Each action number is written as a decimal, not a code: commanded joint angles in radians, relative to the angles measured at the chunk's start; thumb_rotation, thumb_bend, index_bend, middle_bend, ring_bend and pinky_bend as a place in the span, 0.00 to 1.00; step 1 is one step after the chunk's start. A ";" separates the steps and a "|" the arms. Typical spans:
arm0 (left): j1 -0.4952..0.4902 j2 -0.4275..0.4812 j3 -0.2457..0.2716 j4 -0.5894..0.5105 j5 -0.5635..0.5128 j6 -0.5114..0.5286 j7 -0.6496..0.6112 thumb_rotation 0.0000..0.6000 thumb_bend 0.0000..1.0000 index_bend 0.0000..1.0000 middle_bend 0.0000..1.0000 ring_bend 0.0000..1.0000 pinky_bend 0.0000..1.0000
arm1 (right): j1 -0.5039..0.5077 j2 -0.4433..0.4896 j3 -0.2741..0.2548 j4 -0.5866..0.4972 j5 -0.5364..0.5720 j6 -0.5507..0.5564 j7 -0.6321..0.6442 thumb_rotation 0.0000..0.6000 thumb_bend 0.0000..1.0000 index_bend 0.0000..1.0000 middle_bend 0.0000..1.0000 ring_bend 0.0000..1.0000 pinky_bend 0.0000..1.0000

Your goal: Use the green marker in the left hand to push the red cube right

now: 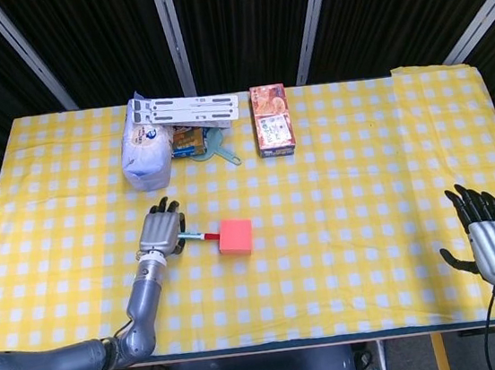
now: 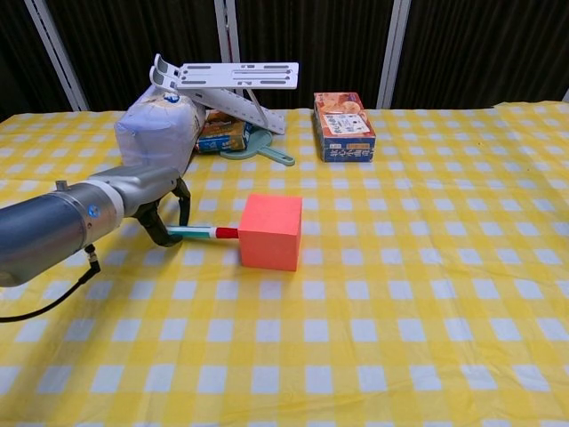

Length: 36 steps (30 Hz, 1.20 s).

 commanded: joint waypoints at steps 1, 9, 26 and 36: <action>-0.003 -0.003 0.006 -0.014 -0.005 0.009 0.007 1.00 0.49 0.59 0.13 0.02 0.16 | 0.000 0.000 0.000 0.000 0.000 0.000 0.001 1.00 0.30 0.00 0.00 0.00 0.00; 0.010 0.038 0.019 -0.078 -0.016 0.036 0.009 1.00 0.49 0.59 0.13 0.02 0.16 | 0.000 -0.001 0.000 -0.003 0.001 0.000 -0.006 1.00 0.30 0.00 0.00 0.00 0.00; -0.074 -0.052 -0.027 -0.036 -0.065 0.041 0.037 1.00 0.49 0.59 0.14 0.02 0.16 | 0.001 0.003 0.000 -0.003 0.011 -0.005 -0.021 1.00 0.30 0.00 0.00 0.00 0.00; -0.131 -0.117 -0.054 -0.024 -0.074 0.051 0.058 1.00 0.49 0.59 0.14 0.02 0.16 | 0.001 0.005 0.000 -0.010 0.020 -0.010 -0.029 1.00 0.30 0.00 0.00 0.00 0.00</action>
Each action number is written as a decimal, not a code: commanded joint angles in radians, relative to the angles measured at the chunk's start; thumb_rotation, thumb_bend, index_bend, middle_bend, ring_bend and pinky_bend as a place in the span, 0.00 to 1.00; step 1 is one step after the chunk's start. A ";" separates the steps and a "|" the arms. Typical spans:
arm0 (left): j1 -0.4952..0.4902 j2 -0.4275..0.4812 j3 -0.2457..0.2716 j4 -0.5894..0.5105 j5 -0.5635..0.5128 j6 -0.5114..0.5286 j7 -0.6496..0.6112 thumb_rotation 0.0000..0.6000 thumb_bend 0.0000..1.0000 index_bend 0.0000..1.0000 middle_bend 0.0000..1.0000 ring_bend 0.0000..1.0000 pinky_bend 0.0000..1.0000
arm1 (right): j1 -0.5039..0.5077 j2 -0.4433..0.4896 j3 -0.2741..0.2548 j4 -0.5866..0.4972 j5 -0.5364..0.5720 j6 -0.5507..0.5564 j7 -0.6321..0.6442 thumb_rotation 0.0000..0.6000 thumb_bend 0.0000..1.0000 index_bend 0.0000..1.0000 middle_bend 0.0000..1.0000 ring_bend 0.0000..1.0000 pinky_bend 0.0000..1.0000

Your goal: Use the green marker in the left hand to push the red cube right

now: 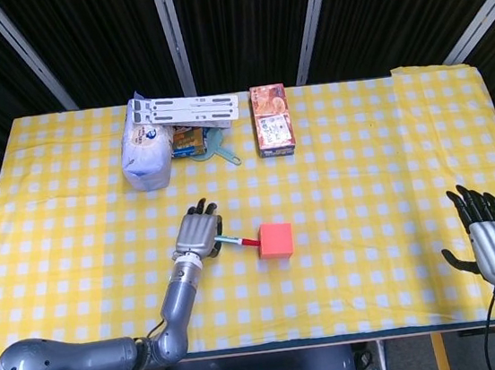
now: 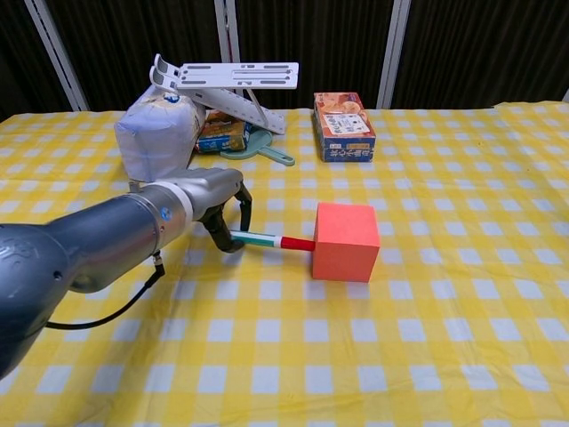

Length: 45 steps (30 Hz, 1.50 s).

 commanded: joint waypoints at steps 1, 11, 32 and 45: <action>-0.007 -0.006 -0.003 -0.003 -0.004 0.007 0.008 1.00 0.49 0.59 0.14 0.02 0.16 | 0.000 0.000 0.000 -0.001 0.000 0.000 0.000 1.00 0.30 0.00 0.00 0.00 0.00; -0.012 0.027 0.001 -0.049 -0.048 0.040 0.055 1.00 0.49 0.59 0.14 0.02 0.16 | 0.000 0.000 0.000 -0.001 0.000 0.001 0.001 1.00 0.30 0.00 0.00 0.00 0.00; -0.099 -0.045 -0.039 0.015 -0.129 0.020 0.107 1.00 0.49 0.59 0.13 0.02 0.16 | -0.003 0.004 0.001 -0.004 0.002 0.001 0.013 1.00 0.30 0.00 0.00 0.00 0.00; -0.209 -0.164 -0.112 0.133 -0.148 -0.014 0.123 1.00 0.49 0.59 0.13 0.02 0.16 | -0.002 0.008 0.001 -0.005 0.010 -0.008 0.024 1.00 0.30 0.00 0.00 0.00 0.00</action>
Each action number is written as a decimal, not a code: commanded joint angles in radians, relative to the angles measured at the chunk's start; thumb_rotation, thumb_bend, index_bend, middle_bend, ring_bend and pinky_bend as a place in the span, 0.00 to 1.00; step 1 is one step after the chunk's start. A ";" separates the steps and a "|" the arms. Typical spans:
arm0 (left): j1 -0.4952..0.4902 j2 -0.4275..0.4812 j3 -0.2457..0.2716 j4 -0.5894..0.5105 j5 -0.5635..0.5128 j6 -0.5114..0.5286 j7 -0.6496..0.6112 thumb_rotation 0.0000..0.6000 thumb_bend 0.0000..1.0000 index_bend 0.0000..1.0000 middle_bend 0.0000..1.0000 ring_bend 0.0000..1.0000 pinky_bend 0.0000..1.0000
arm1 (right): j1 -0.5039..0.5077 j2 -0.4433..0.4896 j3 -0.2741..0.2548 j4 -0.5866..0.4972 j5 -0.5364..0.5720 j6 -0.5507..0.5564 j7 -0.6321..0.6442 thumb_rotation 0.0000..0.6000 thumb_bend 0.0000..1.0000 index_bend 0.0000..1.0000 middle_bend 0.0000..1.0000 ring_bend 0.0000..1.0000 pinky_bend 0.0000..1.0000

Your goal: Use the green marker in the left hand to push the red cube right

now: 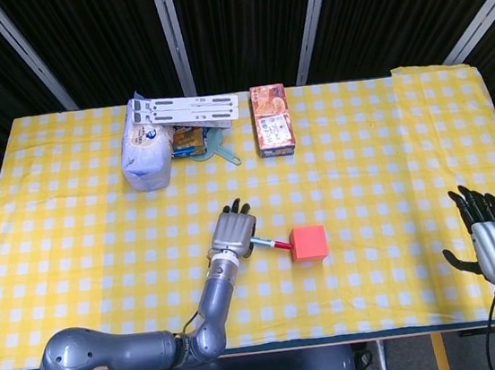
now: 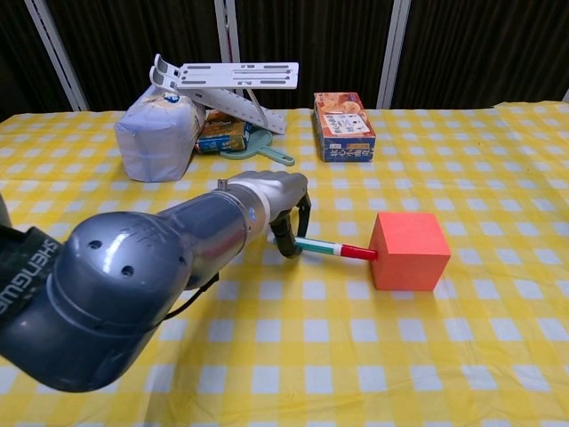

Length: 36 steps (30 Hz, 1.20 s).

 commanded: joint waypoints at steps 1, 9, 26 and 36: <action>-0.028 -0.025 -0.020 0.028 -0.011 -0.009 0.008 1.00 0.49 0.59 0.13 0.02 0.16 | 0.000 0.000 0.000 -0.001 0.001 -0.001 0.000 1.00 0.30 0.00 0.00 0.00 0.00; -0.095 -0.086 -0.072 0.089 -0.051 -0.012 0.038 1.00 0.49 0.59 0.13 0.02 0.16 | 0.001 0.001 0.000 -0.001 0.001 -0.001 -0.003 1.00 0.30 0.00 0.00 0.00 0.00; -0.119 -0.095 -0.091 0.069 -0.075 0.033 0.079 1.00 0.49 0.59 0.13 0.02 0.16 | 0.002 0.002 -0.001 -0.002 0.001 -0.004 -0.004 1.00 0.30 0.00 0.00 0.00 0.00; -0.008 0.059 -0.052 -0.144 -0.046 0.125 0.058 1.00 0.49 0.59 0.14 0.02 0.16 | 0.002 0.002 -0.001 -0.005 0.007 -0.006 -0.013 1.00 0.30 0.00 0.00 0.00 0.00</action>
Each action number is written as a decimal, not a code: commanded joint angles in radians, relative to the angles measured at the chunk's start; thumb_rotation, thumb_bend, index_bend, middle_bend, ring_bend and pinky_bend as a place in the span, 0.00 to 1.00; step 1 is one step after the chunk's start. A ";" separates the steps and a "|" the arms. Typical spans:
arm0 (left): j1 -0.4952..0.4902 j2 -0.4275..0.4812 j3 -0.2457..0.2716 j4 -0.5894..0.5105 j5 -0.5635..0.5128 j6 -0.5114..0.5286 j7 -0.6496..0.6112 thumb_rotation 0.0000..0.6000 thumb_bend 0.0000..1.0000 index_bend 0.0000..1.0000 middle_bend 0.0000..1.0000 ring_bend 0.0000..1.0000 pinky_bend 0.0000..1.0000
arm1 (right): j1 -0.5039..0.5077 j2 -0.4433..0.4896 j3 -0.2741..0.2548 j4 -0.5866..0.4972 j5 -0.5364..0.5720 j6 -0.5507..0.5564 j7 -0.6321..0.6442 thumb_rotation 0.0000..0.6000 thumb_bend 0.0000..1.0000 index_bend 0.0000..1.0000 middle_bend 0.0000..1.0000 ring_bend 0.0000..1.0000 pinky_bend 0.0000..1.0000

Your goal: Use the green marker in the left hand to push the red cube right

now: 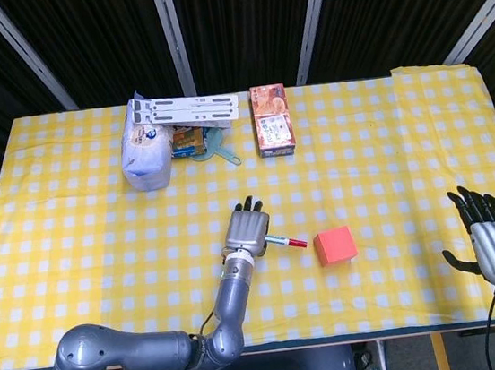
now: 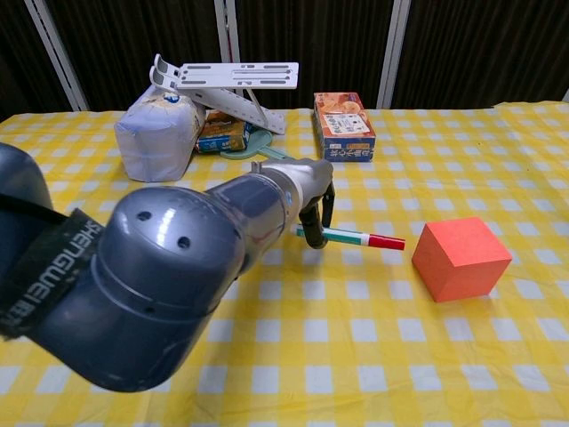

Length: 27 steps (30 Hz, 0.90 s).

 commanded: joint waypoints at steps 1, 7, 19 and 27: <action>0.067 0.091 0.028 -0.114 0.026 0.049 -0.020 1.00 0.49 0.59 0.14 0.02 0.16 | 0.000 0.000 0.000 0.000 -0.001 0.002 -0.005 1.00 0.30 0.00 0.00 0.00 0.00; 0.190 0.263 0.087 -0.306 0.083 0.105 -0.078 1.00 0.49 0.59 0.14 0.02 0.16 | 0.002 -0.002 0.000 -0.002 0.004 -0.001 -0.013 1.00 0.30 0.00 0.00 0.00 0.00; 0.433 0.580 0.257 -0.454 0.232 0.086 -0.295 1.00 0.49 0.59 0.13 0.02 0.16 | 0.002 -0.008 0.002 -0.008 0.011 0.003 -0.030 1.00 0.30 0.00 0.00 0.00 0.00; 0.510 0.646 0.324 -0.384 0.316 0.018 -0.425 1.00 0.47 0.57 0.13 0.02 0.15 | 0.002 -0.012 0.003 -0.009 0.012 0.007 -0.041 1.00 0.30 0.00 0.00 0.00 0.00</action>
